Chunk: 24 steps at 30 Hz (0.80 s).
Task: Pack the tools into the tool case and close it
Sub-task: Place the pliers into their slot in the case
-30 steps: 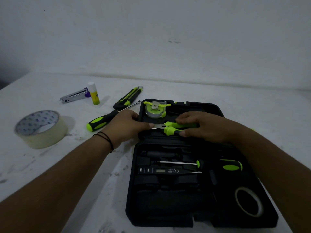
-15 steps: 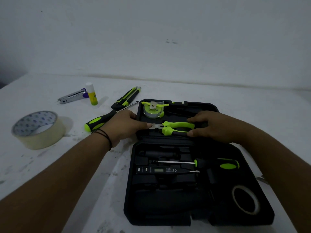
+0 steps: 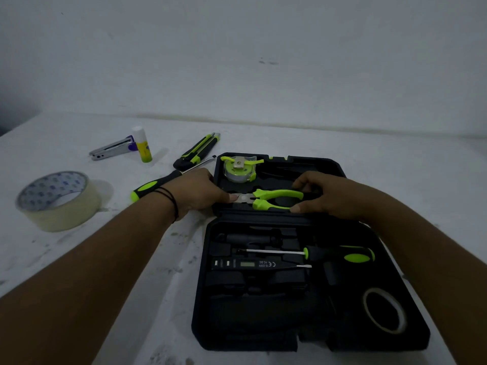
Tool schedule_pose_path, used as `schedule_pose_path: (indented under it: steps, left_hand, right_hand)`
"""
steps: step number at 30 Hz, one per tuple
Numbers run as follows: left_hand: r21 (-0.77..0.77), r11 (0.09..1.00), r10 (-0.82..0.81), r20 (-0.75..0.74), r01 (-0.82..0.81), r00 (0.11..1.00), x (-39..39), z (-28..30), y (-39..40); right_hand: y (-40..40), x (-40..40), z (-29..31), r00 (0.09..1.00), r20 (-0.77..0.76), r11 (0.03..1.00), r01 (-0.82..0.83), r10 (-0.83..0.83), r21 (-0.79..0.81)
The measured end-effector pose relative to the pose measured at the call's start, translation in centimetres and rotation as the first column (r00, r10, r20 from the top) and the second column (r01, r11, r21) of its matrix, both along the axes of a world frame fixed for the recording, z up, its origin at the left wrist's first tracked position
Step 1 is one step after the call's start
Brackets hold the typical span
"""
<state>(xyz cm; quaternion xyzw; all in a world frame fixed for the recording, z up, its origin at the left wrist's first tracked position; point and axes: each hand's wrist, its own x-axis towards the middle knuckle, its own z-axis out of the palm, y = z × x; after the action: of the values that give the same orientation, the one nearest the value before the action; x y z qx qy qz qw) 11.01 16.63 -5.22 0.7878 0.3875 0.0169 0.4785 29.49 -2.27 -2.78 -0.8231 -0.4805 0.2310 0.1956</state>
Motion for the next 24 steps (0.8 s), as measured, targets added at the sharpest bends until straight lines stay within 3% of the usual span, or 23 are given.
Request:
schedule_pose_path:
  steps: [8, 16, 24]
  left_hand:
    - [-0.041, 0.999, 0.005, 0.040, -0.003, 0.999, -0.4, -1.3, 0.9]
    - [-0.090, 0.994, 0.070, 0.113, -0.060, 0.991, -0.7, -0.8, -0.3]
    - [-0.097, 0.994, 0.056, 0.120, -0.044, 0.991, -0.4, -1.9, 0.4]
  right_hand:
    - [-0.6, -0.7, 1.0, 1.000, -0.022, 1.000, 0.016, -0.015, 0.016]
    - [-0.2, -3.1, 1.4, 0.923, 0.384, 0.999, 0.010, 0.009, -0.048]
    - [-0.8, -5.9, -0.3, 0.894, 0.447, 0.999, 0.031, -0.034, 0.014]
